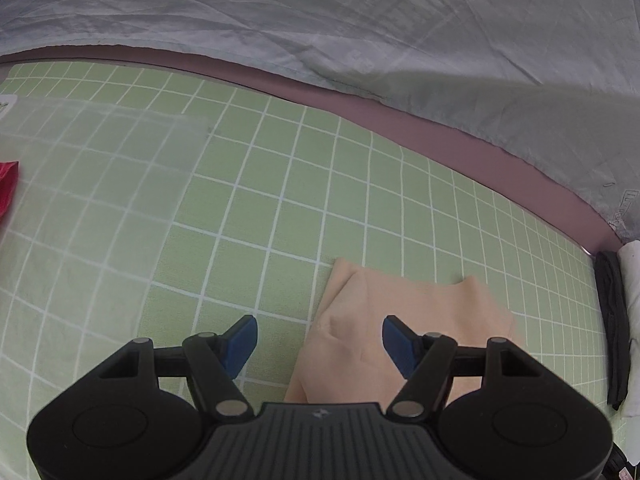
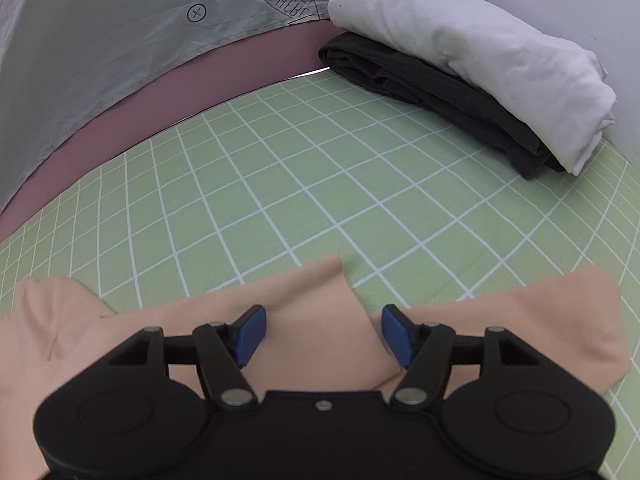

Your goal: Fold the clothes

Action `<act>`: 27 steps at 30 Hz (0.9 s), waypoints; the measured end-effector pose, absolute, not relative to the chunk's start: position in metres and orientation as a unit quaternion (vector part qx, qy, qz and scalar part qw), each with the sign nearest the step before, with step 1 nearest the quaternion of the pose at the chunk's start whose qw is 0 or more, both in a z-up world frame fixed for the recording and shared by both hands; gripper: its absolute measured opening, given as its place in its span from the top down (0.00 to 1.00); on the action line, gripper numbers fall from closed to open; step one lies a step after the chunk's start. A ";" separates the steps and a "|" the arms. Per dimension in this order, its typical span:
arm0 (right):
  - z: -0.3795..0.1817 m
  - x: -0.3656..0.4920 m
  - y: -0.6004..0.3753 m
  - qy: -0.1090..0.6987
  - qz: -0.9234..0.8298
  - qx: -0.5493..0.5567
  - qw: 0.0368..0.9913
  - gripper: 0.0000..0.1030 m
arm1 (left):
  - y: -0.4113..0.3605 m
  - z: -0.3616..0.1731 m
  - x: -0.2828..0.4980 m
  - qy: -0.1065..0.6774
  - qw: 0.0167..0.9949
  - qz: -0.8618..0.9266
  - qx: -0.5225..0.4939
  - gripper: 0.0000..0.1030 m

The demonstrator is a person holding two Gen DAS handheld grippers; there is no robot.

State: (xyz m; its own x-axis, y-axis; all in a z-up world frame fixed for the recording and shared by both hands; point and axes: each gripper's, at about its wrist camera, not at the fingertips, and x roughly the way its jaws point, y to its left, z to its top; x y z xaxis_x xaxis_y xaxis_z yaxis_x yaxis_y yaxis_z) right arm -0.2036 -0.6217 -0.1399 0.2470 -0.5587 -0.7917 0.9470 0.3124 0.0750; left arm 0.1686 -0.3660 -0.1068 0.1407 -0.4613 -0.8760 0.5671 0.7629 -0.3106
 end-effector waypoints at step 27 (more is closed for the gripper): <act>-0.056 -0.206 -0.627 0.247 -0.479 0.221 0.813 0.95 | -0.393 -0.072 0.174 0.441 0.844 -0.276 0.130 0.94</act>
